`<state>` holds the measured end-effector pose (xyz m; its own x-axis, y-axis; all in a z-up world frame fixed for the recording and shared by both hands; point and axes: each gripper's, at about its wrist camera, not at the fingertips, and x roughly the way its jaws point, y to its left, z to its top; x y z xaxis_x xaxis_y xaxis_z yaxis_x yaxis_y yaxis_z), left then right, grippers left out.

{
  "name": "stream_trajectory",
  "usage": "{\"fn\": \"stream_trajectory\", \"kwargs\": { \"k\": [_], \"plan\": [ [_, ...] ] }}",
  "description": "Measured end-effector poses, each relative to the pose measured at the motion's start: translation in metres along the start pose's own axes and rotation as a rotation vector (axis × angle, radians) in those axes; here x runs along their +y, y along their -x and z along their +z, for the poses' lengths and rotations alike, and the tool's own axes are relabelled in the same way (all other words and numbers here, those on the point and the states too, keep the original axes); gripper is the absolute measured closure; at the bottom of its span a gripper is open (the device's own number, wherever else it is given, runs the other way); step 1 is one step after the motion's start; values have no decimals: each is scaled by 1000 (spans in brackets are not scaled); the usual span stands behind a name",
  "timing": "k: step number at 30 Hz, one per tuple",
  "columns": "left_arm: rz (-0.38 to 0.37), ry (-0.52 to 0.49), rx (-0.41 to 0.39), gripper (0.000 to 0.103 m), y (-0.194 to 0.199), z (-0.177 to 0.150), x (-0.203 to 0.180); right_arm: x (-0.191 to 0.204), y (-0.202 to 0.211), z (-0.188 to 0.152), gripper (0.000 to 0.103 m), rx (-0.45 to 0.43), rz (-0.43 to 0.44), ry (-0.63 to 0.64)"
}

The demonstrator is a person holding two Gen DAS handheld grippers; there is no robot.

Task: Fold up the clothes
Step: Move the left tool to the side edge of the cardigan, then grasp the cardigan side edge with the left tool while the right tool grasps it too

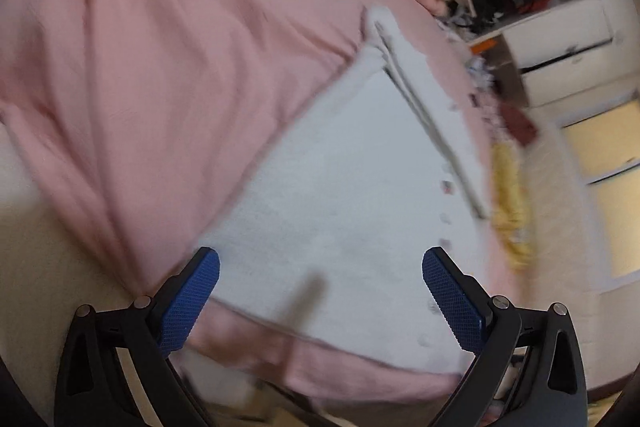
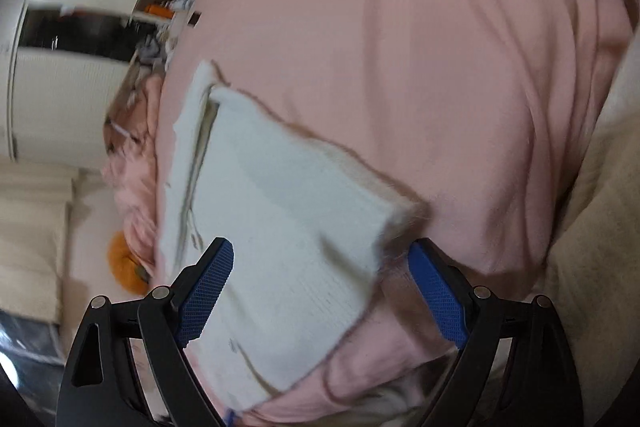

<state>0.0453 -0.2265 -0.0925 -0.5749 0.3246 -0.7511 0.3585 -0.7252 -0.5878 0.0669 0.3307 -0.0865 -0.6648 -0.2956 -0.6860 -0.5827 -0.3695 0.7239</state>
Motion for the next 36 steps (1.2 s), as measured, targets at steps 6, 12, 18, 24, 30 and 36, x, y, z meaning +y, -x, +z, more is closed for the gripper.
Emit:
{"fn": "stream_trajectory", "kwargs": {
  "k": [6, 12, 18, 24, 30, 36],
  "plan": [
    [-56, 82, 128, 1, -25, -5, 16, -17, -3, 3, 12, 19, 97, -91],
    [-393, 264, 85, 1, -13, -3, 32, -17, -6, 1, 9, 71, 276, -133],
    [-458, 339, 149, 1, -30, -6, 37, -18, -5, 1, 9, 63, 238, -120],
    [-341, 251, 163, 1, -37, -4, 24, -15, -13, -1, 9, 84, 158, -91],
    [-411, 207, 102, 1, -29, 2, 9, -11, -2, 4, 9, 38, 302, -86],
    [-365, 61, 114, 1, -39, 1, -24, -4, -6, 8, 17, 58, 301, -81]
  ]
}}
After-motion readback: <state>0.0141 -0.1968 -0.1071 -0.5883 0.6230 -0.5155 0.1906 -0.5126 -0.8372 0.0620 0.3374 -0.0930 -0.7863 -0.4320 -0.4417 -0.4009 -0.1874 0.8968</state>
